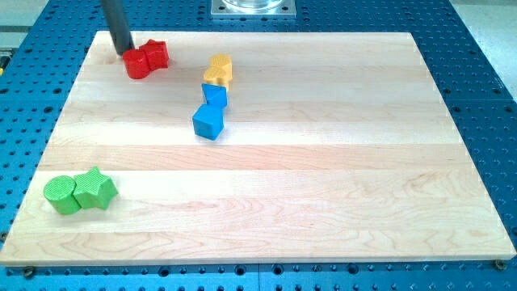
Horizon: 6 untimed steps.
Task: Move the red star to the top of the hexagon
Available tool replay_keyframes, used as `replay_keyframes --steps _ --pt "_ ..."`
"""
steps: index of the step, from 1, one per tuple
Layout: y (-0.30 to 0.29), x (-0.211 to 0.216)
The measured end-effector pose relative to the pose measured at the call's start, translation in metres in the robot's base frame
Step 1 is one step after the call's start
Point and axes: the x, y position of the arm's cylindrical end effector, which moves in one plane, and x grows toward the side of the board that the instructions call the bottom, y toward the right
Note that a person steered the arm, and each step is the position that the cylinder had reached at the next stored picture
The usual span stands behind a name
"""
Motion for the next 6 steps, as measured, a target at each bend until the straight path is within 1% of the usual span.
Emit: replay_keyframes --steps 1,2,3,4,6 --pt "0.068 0.021" --pt "0.065 0.017" --pt "0.098 -0.004" --pt "0.130 -0.012" --pt "0.148 -0.012"
